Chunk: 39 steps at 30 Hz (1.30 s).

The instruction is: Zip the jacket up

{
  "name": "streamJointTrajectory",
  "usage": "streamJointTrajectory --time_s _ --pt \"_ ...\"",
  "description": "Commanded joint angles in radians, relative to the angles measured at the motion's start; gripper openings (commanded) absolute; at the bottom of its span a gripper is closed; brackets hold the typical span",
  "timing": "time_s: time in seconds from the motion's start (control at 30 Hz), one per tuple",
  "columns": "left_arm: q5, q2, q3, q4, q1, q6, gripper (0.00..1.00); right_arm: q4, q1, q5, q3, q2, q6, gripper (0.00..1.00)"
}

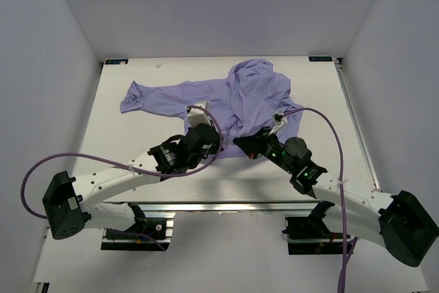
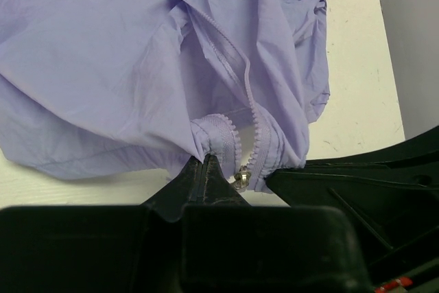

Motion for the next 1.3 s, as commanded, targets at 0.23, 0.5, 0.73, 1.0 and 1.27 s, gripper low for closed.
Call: streamJointTrajectory --time_s 0.23,0.5,0.73,1.0,1.27 --pt "0.025 -0.049 -0.02 0.032 0.005 -0.019 0.0 0.268 0.015 0.084 -0.068 0.054 0.117 0.0" --pt "0.014 -0.047 -0.023 0.007 0.005 -0.034 0.0 0.293 0.018 0.086 -0.084 0.031 0.114 0.0" --pt "-0.022 -0.061 -0.019 -0.008 0.005 -0.054 0.0 0.15 0.02 0.066 -0.076 -0.029 0.067 0.0" --pt "-0.029 -0.067 -0.019 -0.01 0.005 -0.074 0.0 0.127 0.02 0.003 -0.059 -0.015 0.05 0.0" --pt "-0.018 -0.06 -0.02 -0.008 0.005 -0.076 0.0 0.165 0.02 -0.014 -0.055 0.0 0.056 0.0"
